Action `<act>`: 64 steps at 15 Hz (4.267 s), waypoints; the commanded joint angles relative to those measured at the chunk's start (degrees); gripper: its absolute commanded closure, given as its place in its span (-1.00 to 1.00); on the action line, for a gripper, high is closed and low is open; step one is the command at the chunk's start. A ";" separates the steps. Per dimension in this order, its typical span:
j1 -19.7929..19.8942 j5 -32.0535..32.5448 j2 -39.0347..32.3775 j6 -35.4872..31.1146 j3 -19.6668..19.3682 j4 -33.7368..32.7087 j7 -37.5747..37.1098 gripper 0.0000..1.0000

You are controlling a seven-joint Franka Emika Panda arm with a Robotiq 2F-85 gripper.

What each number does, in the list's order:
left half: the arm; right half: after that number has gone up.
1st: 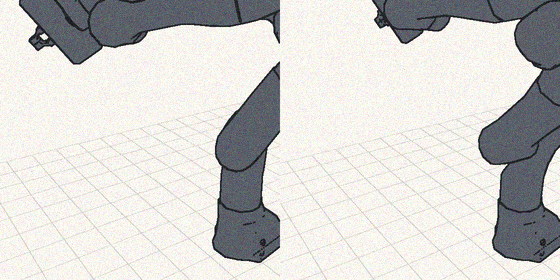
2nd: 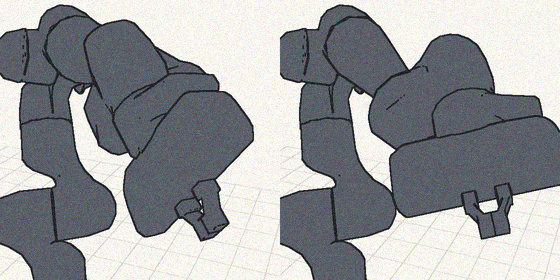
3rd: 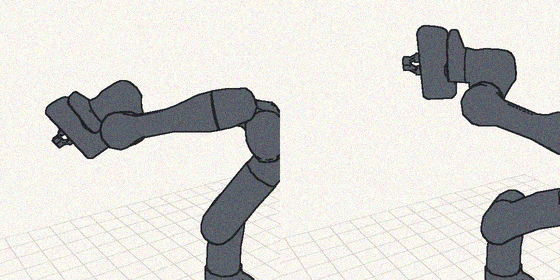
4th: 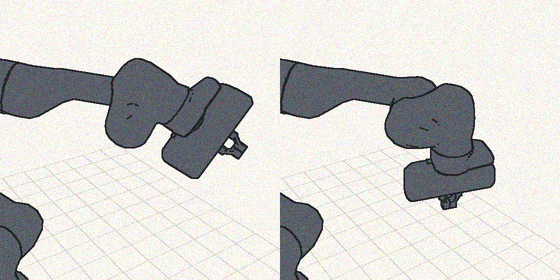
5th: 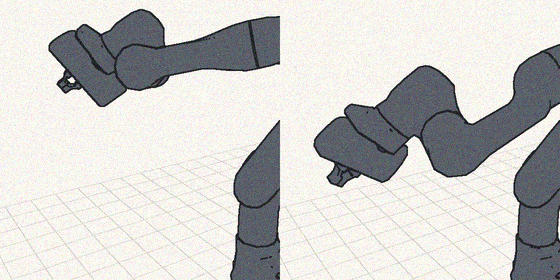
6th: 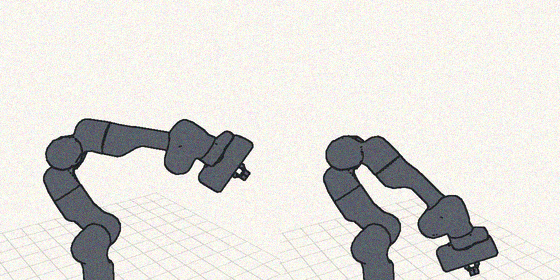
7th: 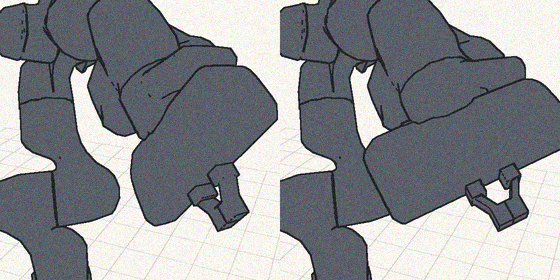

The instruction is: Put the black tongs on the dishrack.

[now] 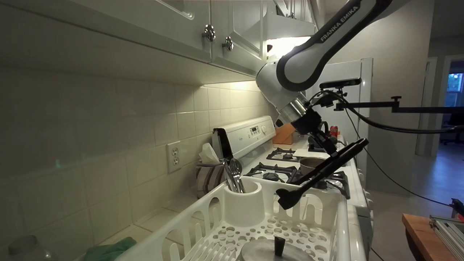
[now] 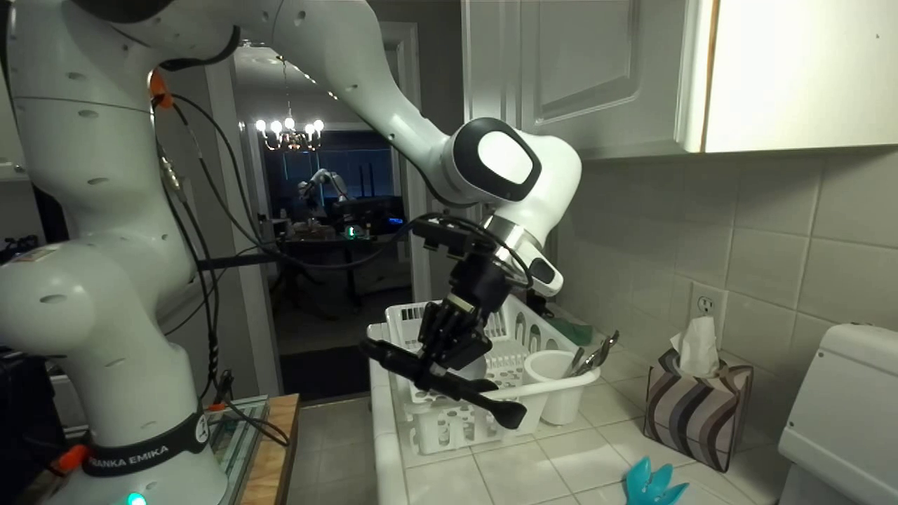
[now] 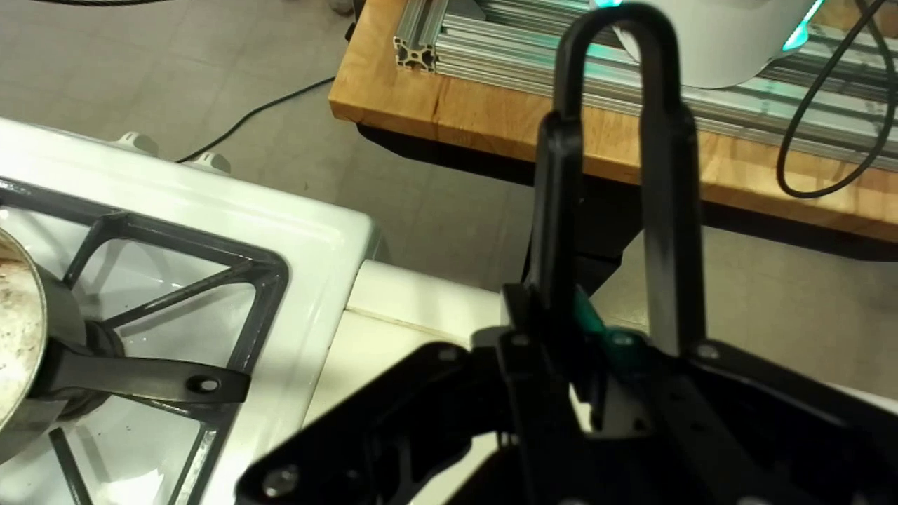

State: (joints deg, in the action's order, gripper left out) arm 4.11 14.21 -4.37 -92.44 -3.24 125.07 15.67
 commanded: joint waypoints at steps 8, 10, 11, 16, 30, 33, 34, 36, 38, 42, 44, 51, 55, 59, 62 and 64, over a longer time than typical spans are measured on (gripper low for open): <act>-1.85 0.30 -4.93 -4.56 1.82 -0.50 -4.59 0.93; -2.00 0.55 -5.31 -6.75 1.85 -0.33 -6.40 0.21; -2.05 0.39 -5.33 -7.67 1.88 -0.26 -6.96 0.08; -2.19 -0.08 -3.50 -11.30 1.81 0.55 -8.23 -0.62; -3.20 -5.58 11.15 -14.60 2.47 13.30 -0.09 -1.00; -3.76 -6.60 14.13 -16.50 2.45 17.30 3.08 -1.00; -4.03 -6.82 15.07 -17.07 2.51 18.50 3.77 -1.00; -4.55 -6.26 16.51 -18.00 2.58 20.59 4.65 -1.00; -5.10 -5.52 17.37 -18.46 2.66 22.27 4.92 -1.00; -5.94 -4.28 17.43 -18.38 2.83 23.86 5.53 -1.00; -6.08 -3.16 16.85 -18.43 2.95 24.14 5.30 -1.00; -6.03 1.47 15.50 -18.20 3.36 24.77 5.95 -0.17; -5.90 3.20 15.06 -18.54 3.19 24.55 5.60 0.40; -5.67 2.04 13.96 -19.30 2.80 23.42 4.94 0.96; -5.45 1.93 13.64 -19.50 2.45 22.62 4.71 0.93; -5.37 1.99 13.72 -19.49 2.28 22.24 4.65 1.00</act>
State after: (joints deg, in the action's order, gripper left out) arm -1.52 15.83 10.73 -109.92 -0.78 148.42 21.03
